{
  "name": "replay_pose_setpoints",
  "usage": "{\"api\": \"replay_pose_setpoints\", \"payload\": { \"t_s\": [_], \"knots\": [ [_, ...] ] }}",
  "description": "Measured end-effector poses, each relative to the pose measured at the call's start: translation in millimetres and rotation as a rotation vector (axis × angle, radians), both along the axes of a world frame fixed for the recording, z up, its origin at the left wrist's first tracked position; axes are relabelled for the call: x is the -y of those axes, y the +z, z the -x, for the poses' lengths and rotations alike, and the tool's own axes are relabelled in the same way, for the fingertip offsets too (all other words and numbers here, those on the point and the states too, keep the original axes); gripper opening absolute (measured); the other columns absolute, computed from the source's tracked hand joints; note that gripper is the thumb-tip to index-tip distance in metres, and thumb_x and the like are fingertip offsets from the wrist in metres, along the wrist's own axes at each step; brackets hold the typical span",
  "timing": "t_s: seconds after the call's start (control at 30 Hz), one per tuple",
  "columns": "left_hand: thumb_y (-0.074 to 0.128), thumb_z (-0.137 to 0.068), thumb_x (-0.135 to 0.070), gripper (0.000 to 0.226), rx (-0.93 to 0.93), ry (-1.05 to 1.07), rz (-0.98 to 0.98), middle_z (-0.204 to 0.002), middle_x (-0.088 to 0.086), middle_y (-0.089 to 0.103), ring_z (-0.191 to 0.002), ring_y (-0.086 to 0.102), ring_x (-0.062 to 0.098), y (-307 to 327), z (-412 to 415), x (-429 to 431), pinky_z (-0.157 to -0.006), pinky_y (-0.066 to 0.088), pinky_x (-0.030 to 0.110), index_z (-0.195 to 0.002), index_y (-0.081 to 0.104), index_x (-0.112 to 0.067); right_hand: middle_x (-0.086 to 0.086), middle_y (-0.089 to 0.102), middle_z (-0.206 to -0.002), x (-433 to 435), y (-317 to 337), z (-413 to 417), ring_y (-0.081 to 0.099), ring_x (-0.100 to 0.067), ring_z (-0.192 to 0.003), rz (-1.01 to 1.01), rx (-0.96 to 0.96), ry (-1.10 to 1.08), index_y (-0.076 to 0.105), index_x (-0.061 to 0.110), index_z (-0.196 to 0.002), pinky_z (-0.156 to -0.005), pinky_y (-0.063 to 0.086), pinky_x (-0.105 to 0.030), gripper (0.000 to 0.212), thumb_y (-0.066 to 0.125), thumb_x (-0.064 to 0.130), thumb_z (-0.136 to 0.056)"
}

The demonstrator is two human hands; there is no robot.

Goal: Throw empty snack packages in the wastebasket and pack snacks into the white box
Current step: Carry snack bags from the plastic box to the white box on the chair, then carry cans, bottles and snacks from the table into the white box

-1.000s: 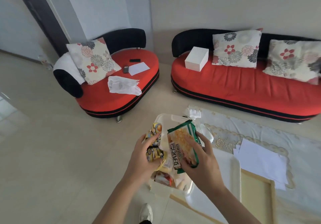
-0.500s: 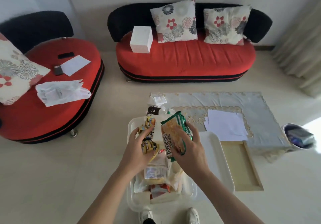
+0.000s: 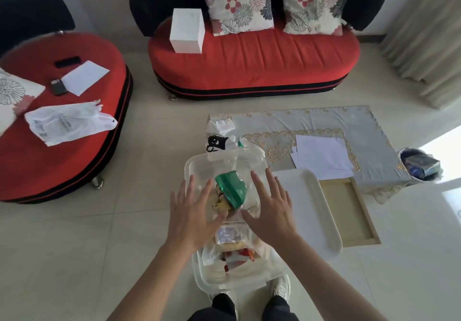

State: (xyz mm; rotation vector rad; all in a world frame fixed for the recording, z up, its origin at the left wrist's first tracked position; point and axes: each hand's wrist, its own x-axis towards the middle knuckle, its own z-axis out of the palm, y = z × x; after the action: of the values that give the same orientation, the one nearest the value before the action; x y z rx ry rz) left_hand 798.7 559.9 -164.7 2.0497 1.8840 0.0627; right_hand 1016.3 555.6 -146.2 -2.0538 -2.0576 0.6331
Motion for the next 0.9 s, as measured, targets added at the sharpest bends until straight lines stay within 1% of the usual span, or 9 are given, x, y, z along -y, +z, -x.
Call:
{"api": "replay_pose_setpoints", "payload": {
  "t_s": [0.07, 0.17, 0.3, 0.4, 0.43, 0.57, 0.73, 0.83, 0.9],
  "knots": [
    [0.024, -0.086, -0.088, 0.092, -0.037, -0.029, -0.006, -0.168, 0.005, -0.022, -0.156, -0.014, 0.03, -2, 4, 2, -0.125, -0.006, 0.054, -0.16, -0.009, -0.043, 0.005, -0.019, -0.167, 0, 0, -1, -0.008, -0.025, -0.156, 0.004, 0.078, 0.028, -0.009, 0.045, -0.157, -0.125, 0.007, -0.056, 0.095, 0.052, 0.068, -0.088],
    [0.019, -0.085, -0.09, 0.094, -0.066, -0.039, 0.009, -0.166, 0.003, -0.028, -0.155, -0.02, 0.029, 0, 6, 3, -0.125, -0.008, 0.054, -0.157, -0.017, -0.043, 0.003, -0.019, -0.168, 1, 0, 0, -0.012, -0.026, -0.155, 0.015, 0.135, 0.055, -0.009, 0.045, -0.157, -0.124, 0.003, -0.058, 0.089, 0.042, 0.073, -0.089],
    [0.013, -0.081, -0.093, 0.097, -0.047, -0.056, -0.004, -0.167, 0.002, -0.023, -0.155, -0.018, 0.028, 8, -1, 5, -0.125, -0.008, 0.054, -0.159, -0.011, -0.042, 0.003, -0.017, -0.168, 6, 2, -3, -0.013, -0.027, -0.155, 0.032, 0.164, 0.06, -0.008, 0.044, -0.157, -0.124, 0.003, -0.059, 0.084, 0.036, 0.073, -0.092],
    [-0.003, -0.072, -0.098, 0.105, -0.015, -0.076, -0.002, -0.167, 0.0, -0.022, -0.156, -0.018, 0.026, 16, -11, 7, -0.125, -0.01, 0.052, -0.16, -0.01, -0.041, 0.003, -0.014, -0.168, 16, 10, -9, -0.013, -0.026, -0.155, 0.054, 0.161, 0.029, -0.007, 0.044, -0.158, -0.125, 0.0, -0.056, 0.084, 0.036, 0.074, -0.092],
    [-0.002, -0.073, -0.098, 0.104, -0.004, -0.089, -0.002, -0.167, -0.001, -0.022, -0.156, -0.018, 0.026, 17, -16, 6, -0.125, -0.01, 0.051, -0.16, -0.01, -0.041, 0.003, -0.013, -0.168, 21, 14, -12, -0.013, -0.025, -0.155, 0.056, 0.156, 0.011, -0.006, 0.044, -0.158, -0.125, -0.001, -0.056, 0.083, 0.037, 0.073, -0.092],
    [0.015, -0.084, -0.092, 0.096, 0.012, -0.169, -0.02, -0.17, 0.0, -0.014, -0.157, -0.014, 0.027, 14, -43, 2, -0.126, -0.007, 0.053, -0.161, -0.009, -0.04, 0.003, -0.01, -0.169, 43, 23, -36, -0.014, -0.025, -0.155, 0.067, 0.172, -0.063, -0.005, 0.043, -0.158, -0.125, -0.001, -0.055, 0.083, 0.037, 0.072, -0.092],
    [0.013, -0.083, -0.089, 0.096, 0.018, -0.26, -0.081, -0.171, 0.003, -0.005, -0.157, -0.009, 0.029, 31, -95, 9, -0.126, -0.002, 0.054, -0.162, -0.003, -0.037, 0.004, -0.008, -0.169, 74, 38, -85, -0.01, -0.023, -0.156, 0.011, 0.203, -0.196, -0.004, 0.043, -0.158, -0.125, 0.002, -0.053, 0.083, 0.032, 0.075, -0.091],
    [0.008, -0.08, -0.088, 0.097, -0.012, -0.325, -0.107, -0.171, 0.0, -0.007, -0.157, -0.01, 0.028, 45, -135, 22, -0.126, -0.003, 0.053, -0.162, -0.003, -0.037, 0.004, -0.004, -0.169, 97, 52, -120, -0.007, -0.023, -0.156, -0.034, 0.183, -0.282, 0.001, 0.041, -0.159, -0.125, 0.004, -0.052, 0.082, 0.033, 0.075, -0.091],
    [0.012, -0.082, -0.089, 0.097, 0.005, -0.365, -0.135, -0.171, 0.0, -0.005, -0.158, -0.009, 0.028, 54, -164, 31, -0.126, -0.003, 0.054, -0.163, 0.003, -0.036, 0.005, -0.001, -0.169, 119, 63, -147, -0.007, -0.022, -0.156, -0.066, 0.165, -0.338, 0.005, 0.04, -0.159, -0.125, 0.005, -0.051, 0.082, 0.034, 0.074, -0.09]
  ]
}}
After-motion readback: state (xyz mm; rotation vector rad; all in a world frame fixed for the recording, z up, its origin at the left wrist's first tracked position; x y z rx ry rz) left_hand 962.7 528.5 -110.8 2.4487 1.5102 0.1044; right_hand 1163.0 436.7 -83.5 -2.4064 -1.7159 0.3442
